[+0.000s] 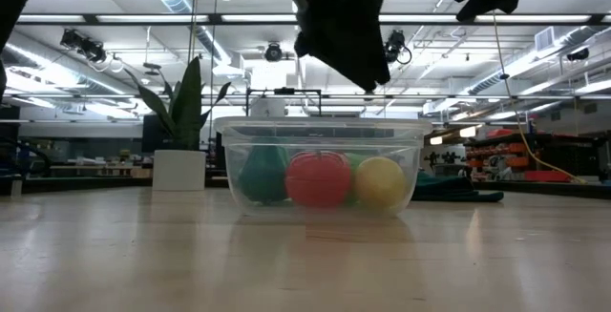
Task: Pick and placing Produce into tupperware
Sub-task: Return to Home Position
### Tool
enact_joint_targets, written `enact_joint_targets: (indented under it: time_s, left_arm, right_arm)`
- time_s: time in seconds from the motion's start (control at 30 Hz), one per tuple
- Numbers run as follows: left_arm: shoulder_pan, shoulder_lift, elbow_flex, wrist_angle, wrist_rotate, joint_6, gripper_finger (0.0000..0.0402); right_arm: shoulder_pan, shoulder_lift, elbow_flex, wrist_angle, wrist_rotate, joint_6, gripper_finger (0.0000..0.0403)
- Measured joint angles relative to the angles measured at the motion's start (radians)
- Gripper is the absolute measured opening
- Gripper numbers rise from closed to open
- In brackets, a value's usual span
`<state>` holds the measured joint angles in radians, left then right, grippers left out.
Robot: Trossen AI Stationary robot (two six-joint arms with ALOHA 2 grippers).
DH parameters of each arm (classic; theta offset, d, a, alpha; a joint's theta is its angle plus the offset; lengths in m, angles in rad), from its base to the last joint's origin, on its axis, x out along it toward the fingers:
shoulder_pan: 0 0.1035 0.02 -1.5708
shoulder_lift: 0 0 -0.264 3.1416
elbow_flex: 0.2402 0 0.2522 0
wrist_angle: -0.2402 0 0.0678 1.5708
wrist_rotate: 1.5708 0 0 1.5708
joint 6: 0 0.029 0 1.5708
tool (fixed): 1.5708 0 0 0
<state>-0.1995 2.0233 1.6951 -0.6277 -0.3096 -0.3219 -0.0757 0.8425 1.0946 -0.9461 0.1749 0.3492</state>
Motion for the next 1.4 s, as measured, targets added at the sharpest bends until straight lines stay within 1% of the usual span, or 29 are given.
enact_joint_targets:
  time_s: [0.13,0.27,0.33,0.47,0.6,0.7,0.8,0.9,0.97,1.13,1.27,1.4]
  left_arm:
    - [0.028,-0.002,-0.023,0.023,-0.009,0.031,0.0123]
    - [0.056,-0.049,-0.16,0.128,0.001,0.01,0.0086]
    - [0.059,-0.11,-0.252,0.194,0.013,-0.014,0.0068]
    - [0.06,-0.284,-0.453,0.338,0.01,-0.042,0.0035]
    - [0.067,-0.502,-0.663,0.505,-0.056,-0.083,0.0008]
    - [0.085,-0.669,-0.848,0.596,-0.095,-0.138,0.0007]
    - [0.105,-0.834,-1.026,0.732,-0.106,-0.139,0.0014]
    - [0.109,-0.981,-1.158,0.836,-0.094,-0.042,0.001]
    - [0.104,-1.066,-1.215,0.864,-0.082,0.023,0.0006]
    - [0.106,-1.238,-1.297,0.864,-0.058,0.086,0.0011]
    - [0.105,-1.353,-1.347,0.861,-0.043,0.107,0.0005]
    - [0.105,-1.468,-1.401,0.864,-0.02,0.114,0.0009]
  right_arm:
    - [0.0,0.0,0.0,0.0,0.0,0.001,0.0178]
    - [0.0,0.0,0.0,-0.001,0.0,0.023,0.0178]
    - [0.0,0.0,0.0,-0.001,-0.003,0.037,0.0178]
    - [0.0,0.0,0.0,-0.002,-0.006,0.05,0.0178]
    - [-0.002,0.002,0.0,0.001,-0.006,0.054,0.0178]
    - [-0.007,0.011,0.0,0.005,-0.006,0.072,0.0178]
    - [-0.014,0.024,0.0,0.016,-0.004,0.084,0.0178]
    - [-0.024,0.041,0.0,0.044,-0.002,0.093,0.0178]
    - [-0.031,0.052,0.0,0.065,-0.001,0.103,0.0178]
    - [-0.036,0.103,0.0,0.132,0.0,0.126,0.0178]
    - [-0.036,0.152,0.0,0.192,0.0,0.137,0.0178]
    - [-0.041,0.197,0.0,0.243,-0.001,0.148,0.0178]
